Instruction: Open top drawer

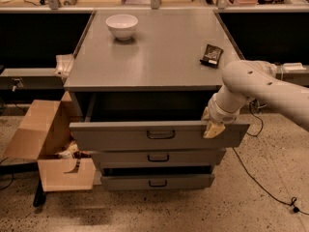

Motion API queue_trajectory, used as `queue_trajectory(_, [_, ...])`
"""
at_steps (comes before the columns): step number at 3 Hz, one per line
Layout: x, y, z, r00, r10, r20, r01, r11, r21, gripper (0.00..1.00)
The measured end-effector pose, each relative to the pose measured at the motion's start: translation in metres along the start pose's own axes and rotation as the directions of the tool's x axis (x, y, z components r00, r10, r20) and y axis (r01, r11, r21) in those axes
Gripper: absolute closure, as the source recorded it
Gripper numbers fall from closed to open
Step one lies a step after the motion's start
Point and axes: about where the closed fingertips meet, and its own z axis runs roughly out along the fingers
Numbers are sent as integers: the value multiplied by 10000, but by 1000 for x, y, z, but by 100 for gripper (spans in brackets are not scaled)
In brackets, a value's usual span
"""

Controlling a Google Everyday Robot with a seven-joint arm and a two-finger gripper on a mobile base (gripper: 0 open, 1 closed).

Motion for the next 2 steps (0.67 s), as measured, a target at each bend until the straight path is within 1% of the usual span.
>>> queue_trajectory(1, [0,0,0,10000,0,0,0,10000,0,35])
queue_trajectory(2, [0,0,0,10000,0,0,0,10000,-1,11])
